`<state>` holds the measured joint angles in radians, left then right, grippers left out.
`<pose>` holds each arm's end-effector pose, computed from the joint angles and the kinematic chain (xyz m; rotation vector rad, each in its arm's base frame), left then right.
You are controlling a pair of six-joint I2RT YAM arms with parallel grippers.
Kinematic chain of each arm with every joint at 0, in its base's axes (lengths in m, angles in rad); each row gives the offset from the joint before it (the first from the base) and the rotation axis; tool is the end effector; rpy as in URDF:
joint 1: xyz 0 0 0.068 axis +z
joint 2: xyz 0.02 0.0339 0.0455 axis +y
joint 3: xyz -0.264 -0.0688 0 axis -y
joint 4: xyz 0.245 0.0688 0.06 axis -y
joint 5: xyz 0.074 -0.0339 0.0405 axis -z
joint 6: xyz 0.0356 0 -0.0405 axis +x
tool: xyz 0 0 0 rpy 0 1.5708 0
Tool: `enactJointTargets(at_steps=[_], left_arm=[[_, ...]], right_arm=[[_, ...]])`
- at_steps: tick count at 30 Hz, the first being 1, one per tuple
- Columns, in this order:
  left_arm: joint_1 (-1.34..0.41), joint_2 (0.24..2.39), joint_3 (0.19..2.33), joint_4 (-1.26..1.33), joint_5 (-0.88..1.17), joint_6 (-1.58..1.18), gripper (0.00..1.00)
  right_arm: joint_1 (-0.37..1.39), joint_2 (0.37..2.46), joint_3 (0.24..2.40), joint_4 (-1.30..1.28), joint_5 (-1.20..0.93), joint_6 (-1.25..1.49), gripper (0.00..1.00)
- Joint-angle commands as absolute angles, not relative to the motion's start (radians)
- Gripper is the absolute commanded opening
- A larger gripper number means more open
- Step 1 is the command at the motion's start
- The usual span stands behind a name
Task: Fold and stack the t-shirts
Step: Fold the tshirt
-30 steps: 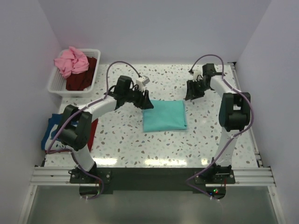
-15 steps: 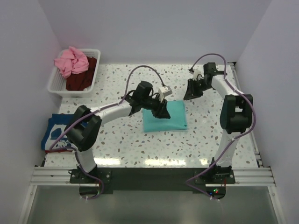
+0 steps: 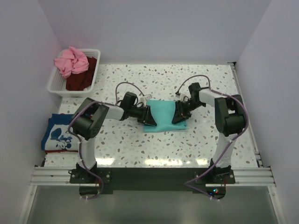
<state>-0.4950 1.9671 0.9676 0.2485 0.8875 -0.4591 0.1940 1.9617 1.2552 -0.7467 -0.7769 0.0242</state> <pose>0.3172 -0.2026 0.1176 0.5375 2.3853 -1.4890 0.3460 0.0934 0.1455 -0.3132 2.8627 1.1896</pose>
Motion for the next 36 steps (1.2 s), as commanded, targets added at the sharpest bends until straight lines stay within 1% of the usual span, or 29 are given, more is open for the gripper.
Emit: enactJointTargets(at_steps=[1,4,7,9,11,13,14,17,19,23,27,30,33,35,36], left_arm=[[-0.439,2.055,0.933,0.24,0.907,-0.506,0.36],[-0.419,2.071,0.91,0.195,0.904,-0.468,0.35],[-0.402,2.065,0.919,0.151,0.907,-0.427,0.35],[-0.391,2.053,0.937,0.109,0.946,-0.365,0.35],[-0.393,1.988,0.982,0.062,0.997,-0.269,0.37],[-0.393,1.907,1.043,0.04,1.032,-0.224,0.42],[-0.393,1.887,1.07,0.028,1.045,-0.189,0.43],[-0.393,1.864,1.17,0.049,1.005,-0.21,0.46],[-0.393,1.893,1.209,0.107,0.976,-0.262,0.48],[-0.393,1.991,1.278,0.213,0.936,-0.377,0.48],[-0.37,2.145,1.353,0.222,0.882,-0.364,0.48],[-0.332,2.215,1.367,0.258,0.867,-0.393,0.48],[-0.31,2.272,1.365,0.258,0.877,-0.413,0.48],[-0.301,2.258,1.358,0.246,0.894,-0.396,0.48],[-0.299,2.231,1.355,0.232,0.897,-0.376,0.48]], right_arm=[[0.127,2.042,1.258,-0.715,-0.741,-0.043,0.24],[0.107,2.068,1.246,-0.736,-0.736,-0.067,0.25],[0.113,2.019,1.204,-0.712,-0.758,-0.061,0.28],[0.115,1.991,1.198,-0.716,-0.793,-0.066,0.3],[0.117,1.927,1.222,-0.732,-0.84,-0.069,0.31],[0.115,1.861,1.277,-0.733,-0.867,-0.064,0.33],[0.115,1.842,1.293,-0.71,-0.877,-0.055,0.35],[0.117,1.831,1.345,-0.631,-0.844,-0.008,0.38],[0.115,1.888,1.394,-0.614,-0.821,-0.008,0.37],[0.117,1.991,1.462,-0.563,-0.808,0.04,0.35],[0.115,2.088,1.492,-0.473,-0.792,0.087,0.34],[0.115,2.156,1.502,-0.414,-0.756,0.092,0.34],[0.107,2.19,1.503,-0.374,-0.73,0.112,0.34],[0.106,2.178,1.505,-0.382,-0.748,0.124,0.34],[0.107,2.139,1.496,-0.38,-0.758,0.135,0.34]])
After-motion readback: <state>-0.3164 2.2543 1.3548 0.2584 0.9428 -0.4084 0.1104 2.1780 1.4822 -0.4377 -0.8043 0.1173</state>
